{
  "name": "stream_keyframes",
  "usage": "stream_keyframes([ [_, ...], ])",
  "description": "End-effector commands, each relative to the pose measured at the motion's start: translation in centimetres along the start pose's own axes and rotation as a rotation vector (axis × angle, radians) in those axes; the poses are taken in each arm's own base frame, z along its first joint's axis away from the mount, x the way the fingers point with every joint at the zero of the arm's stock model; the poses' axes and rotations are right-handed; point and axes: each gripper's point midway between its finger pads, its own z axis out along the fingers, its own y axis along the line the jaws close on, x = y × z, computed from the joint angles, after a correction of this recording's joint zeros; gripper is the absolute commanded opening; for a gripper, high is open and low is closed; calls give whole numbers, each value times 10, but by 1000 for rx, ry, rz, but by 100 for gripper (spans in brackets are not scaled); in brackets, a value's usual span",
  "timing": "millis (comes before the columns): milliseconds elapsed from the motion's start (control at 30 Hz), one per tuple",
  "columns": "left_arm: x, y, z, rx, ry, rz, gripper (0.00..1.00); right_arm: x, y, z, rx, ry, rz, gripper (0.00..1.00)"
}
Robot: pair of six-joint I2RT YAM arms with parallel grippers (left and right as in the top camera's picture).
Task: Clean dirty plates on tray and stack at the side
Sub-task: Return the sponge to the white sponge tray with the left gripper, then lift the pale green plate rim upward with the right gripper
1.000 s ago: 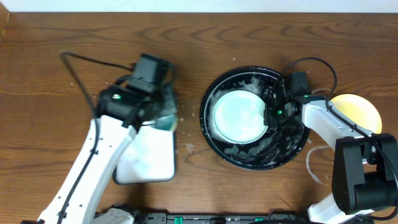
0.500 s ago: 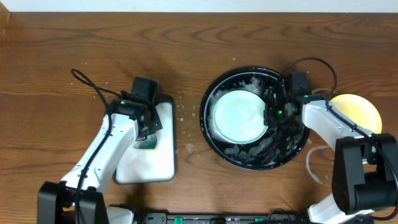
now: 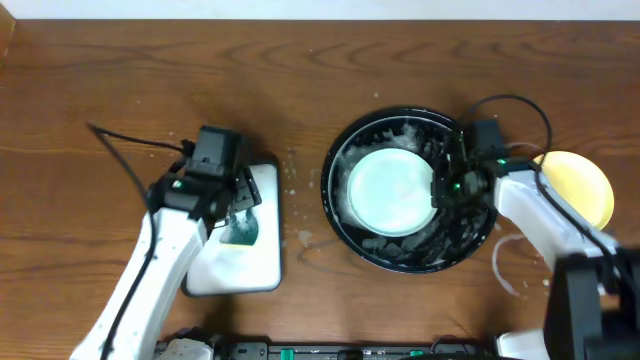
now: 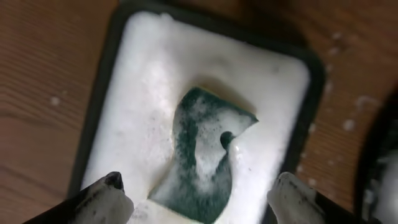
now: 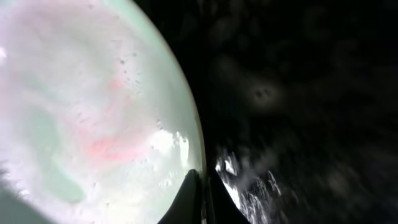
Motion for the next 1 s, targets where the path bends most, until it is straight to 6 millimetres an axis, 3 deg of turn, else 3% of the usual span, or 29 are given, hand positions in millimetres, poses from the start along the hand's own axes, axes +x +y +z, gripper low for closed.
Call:
stream_keyframes([
  [0,-12,2,-24,26,-72,-11,80,-19,2,-39,19,-133,-52,1],
  [233,-11,4,-35,39,-94,-15,81,-33,12,-97,7,-316,-78,1],
  [533,-11,4,-35,39,-94,-15,81,-40,-2,-131,156,-439,-85,1],
  [633,-11,4,-35,39,-94,-15,82,-37,5,-126,146,-421,-105,1],
  [767,-11,4,-35,39,-94,-15,81,-29,-3,-107,169,-337,-96,1],
  [967,-11,4,-35,38,-94,-15,82,-18,-31,-60,163,-170,21,24],
])
